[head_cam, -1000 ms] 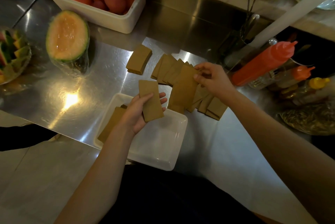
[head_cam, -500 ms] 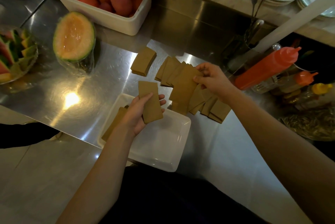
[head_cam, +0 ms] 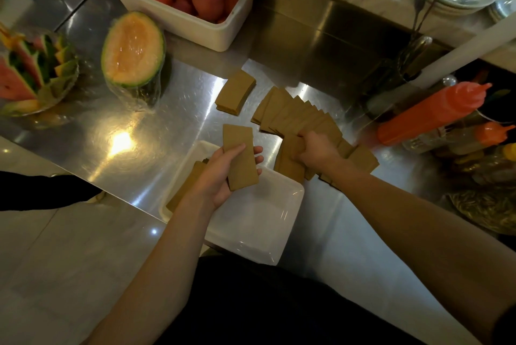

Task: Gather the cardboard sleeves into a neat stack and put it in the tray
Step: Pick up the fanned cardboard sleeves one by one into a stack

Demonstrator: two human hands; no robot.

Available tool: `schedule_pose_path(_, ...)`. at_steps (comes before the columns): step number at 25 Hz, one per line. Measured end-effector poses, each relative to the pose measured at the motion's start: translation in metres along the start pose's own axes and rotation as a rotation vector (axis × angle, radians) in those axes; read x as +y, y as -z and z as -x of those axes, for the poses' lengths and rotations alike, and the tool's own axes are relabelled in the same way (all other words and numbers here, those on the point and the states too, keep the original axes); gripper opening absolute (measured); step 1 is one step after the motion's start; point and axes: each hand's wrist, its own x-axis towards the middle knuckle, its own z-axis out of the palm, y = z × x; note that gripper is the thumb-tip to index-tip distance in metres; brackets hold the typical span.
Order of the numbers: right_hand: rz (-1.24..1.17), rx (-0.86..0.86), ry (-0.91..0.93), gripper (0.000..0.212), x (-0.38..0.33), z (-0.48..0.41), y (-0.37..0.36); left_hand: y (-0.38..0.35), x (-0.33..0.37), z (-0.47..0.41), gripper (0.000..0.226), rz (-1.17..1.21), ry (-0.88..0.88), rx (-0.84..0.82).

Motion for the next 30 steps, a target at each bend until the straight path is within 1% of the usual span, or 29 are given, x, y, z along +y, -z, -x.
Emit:
schedule_pose_path(3,0.056,0.034,-0.022,0.055,0.003,-0.002,-0.005,0.001,-0.001,0.0,0.039,-0.012,-0.011,-0.002)
schedule_pose_path(5,0.004,0.051,-0.019,0.058,0.006,0.0,-0.004,0.001,-0.001,0.0,0.039,-0.016,-0.012,-0.002)
schedule_pose_path(7,-0.127,0.033,0.003,0.06,0.01,0.007,0.001,-0.001,-0.001,-0.001,0.038,-0.014,-0.007,-0.007)
schedule_pose_path(9,-0.271,-0.002,0.031,0.057,0.013,0.019,0.014,-0.003,0.0,-0.001,0.038,-0.011,-0.002,-0.013)
schedule_pose_path(12,-0.47,0.048,0.067,0.051,0.015,0.046,0.045,-0.005,-0.001,-0.004,0.041,-0.018,0.021,-0.031)
schedule_pose_path(15,-0.675,0.07,0.15,0.034,0.013,0.075,0.077,-0.012,-0.003,-0.005,0.043,-0.034,0.041,-0.054)
schedule_pose_path(17,-0.745,0.056,0.204,0.025,0.011,0.091,0.092,-0.017,-0.004,-0.006,0.042,-0.062,0.052,-0.073)
schedule_pose_path(22,-0.753,0.002,0.261,0.027,0.002,0.11,0.099,-0.035,-0.005,-0.002,0.043,-0.101,0.106,-0.114)
schedule_pose_path(25,-0.766,-0.032,0.264,0.029,0.0,0.114,0.093,-0.042,-0.009,0.0,0.055,-0.13,0.132,-0.163)
schedule_pose_path(27,-0.759,-0.042,0.254,0.032,-0.001,0.115,0.088,-0.045,-0.011,0.003,0.059,-0.144,0.146,-0.211)
schedule_pose_path(30,-0.73,-0.003,0.262,0.031,-0.002,0.116,0.079,-0.049,-0.013,0.008,0.066,-0.168,0.2,-0.259)
